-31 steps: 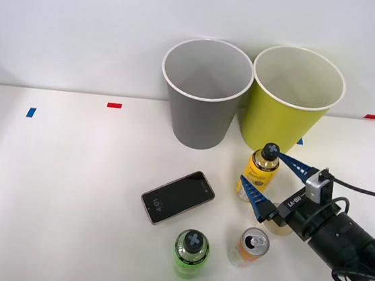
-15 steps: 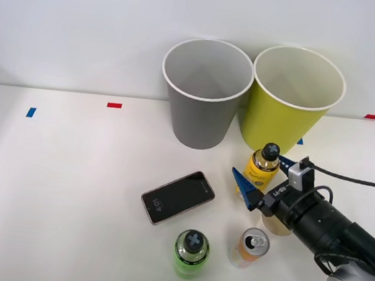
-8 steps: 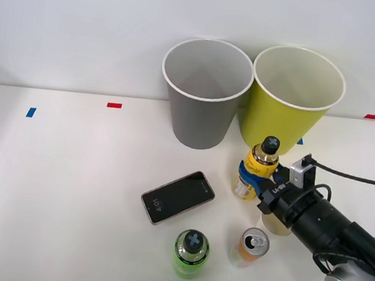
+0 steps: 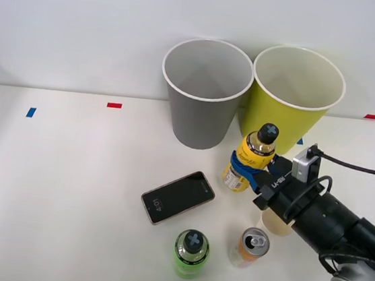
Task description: Put cans in the gray bin, plastic bottles in the light green bin
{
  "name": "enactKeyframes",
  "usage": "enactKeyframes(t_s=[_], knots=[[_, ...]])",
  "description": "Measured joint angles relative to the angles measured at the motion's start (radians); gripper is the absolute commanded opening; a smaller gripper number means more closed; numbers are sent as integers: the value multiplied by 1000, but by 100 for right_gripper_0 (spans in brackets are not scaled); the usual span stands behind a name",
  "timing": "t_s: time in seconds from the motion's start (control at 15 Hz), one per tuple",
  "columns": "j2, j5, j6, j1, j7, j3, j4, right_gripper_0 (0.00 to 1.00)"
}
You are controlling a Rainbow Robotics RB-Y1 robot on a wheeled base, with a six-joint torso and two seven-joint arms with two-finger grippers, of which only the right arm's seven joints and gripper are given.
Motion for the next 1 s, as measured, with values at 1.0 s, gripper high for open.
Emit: enactKeyframes(t_s=[1.0], knots=[[62,-58,330,12,-39,-476,-332,0]])
